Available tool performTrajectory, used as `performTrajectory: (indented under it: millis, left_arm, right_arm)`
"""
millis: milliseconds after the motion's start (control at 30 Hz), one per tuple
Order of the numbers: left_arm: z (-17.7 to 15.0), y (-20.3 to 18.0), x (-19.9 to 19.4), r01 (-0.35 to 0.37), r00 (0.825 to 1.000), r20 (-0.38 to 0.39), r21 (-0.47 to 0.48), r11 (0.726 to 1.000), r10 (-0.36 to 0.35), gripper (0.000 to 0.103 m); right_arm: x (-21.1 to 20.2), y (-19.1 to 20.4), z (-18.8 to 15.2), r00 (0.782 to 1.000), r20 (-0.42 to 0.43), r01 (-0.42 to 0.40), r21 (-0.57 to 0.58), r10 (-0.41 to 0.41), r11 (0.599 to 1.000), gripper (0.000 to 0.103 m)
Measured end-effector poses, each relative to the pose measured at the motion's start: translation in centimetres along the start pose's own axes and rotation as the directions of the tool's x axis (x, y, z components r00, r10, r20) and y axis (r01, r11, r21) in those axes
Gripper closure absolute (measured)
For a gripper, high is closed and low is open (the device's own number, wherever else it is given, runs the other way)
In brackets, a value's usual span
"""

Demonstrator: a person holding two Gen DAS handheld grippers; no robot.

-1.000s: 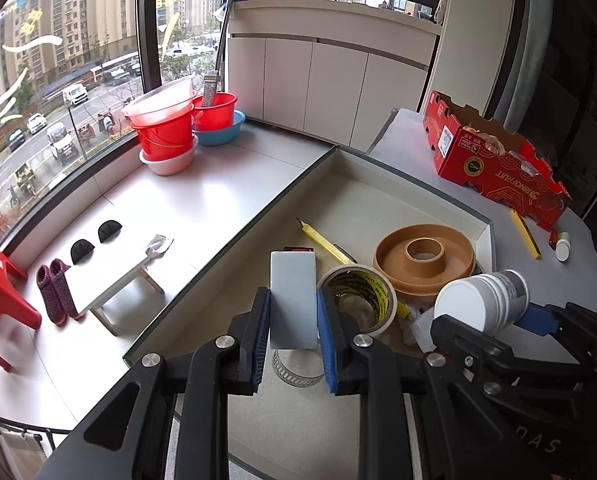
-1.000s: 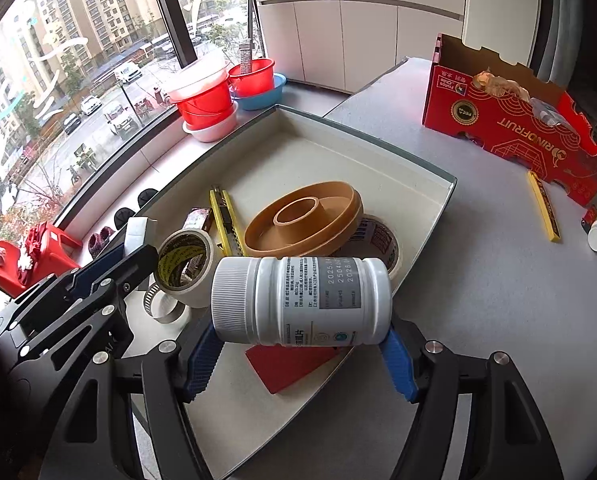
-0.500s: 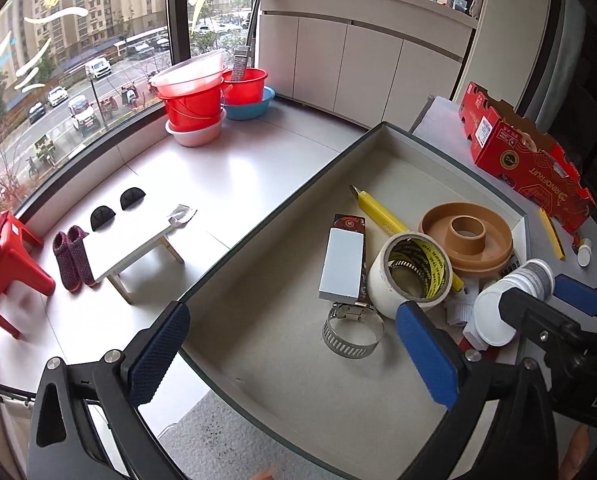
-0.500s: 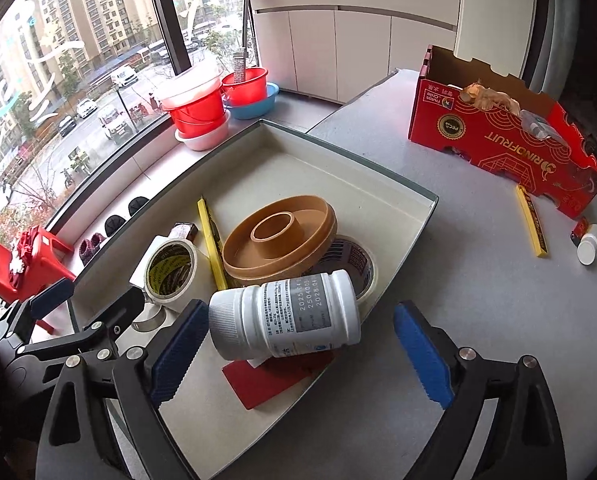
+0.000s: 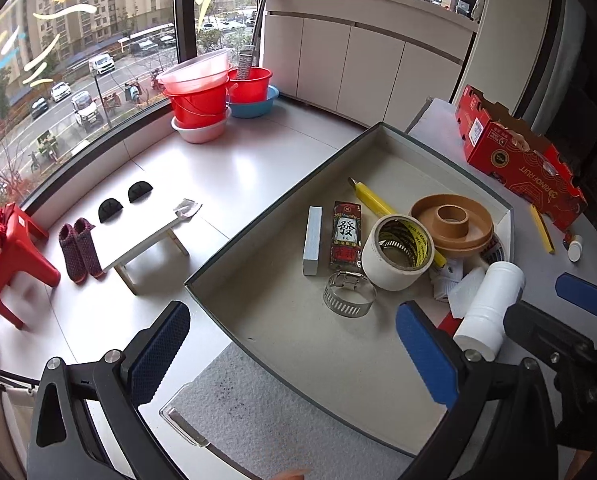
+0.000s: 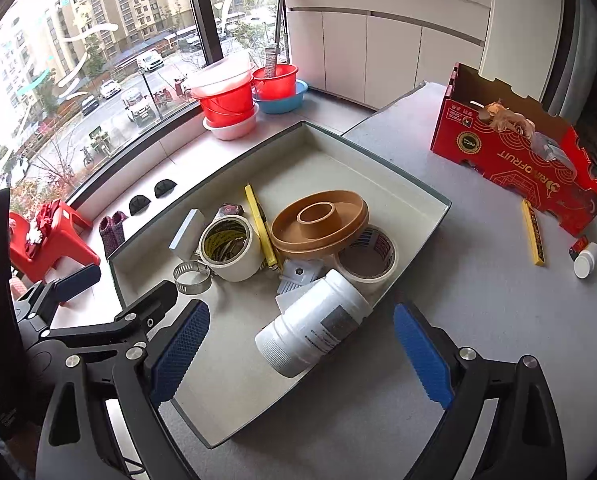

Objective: Organize rigid objects

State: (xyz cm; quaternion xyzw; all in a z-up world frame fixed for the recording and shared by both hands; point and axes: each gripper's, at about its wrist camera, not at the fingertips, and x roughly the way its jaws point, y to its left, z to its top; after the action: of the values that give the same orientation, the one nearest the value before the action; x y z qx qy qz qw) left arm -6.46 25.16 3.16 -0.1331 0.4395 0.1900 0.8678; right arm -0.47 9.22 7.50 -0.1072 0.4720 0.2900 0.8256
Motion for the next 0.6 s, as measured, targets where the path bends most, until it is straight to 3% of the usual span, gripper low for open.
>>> performTrajectory:
  millis: [200,600]
  left_arm:
    - [-0.6,-0.4,-0.4,-0.012,0.999,-0.047,0.011,1.000,0.013,0.000]
    - [-1.2,-0.8,-1.0,-0.029,0.997,-0.064,0.024,0.999,0.031,0.000]
  right_arm:
    - [-0.3,0.0,-0.3,1.000,-0.027,-0.014,-0.006,0.014,1.000,0.009]
    - [-1.0,0.6,-1.1,0.999,-0.033,-0.005,-0.035,0.004,0.999,0.009]
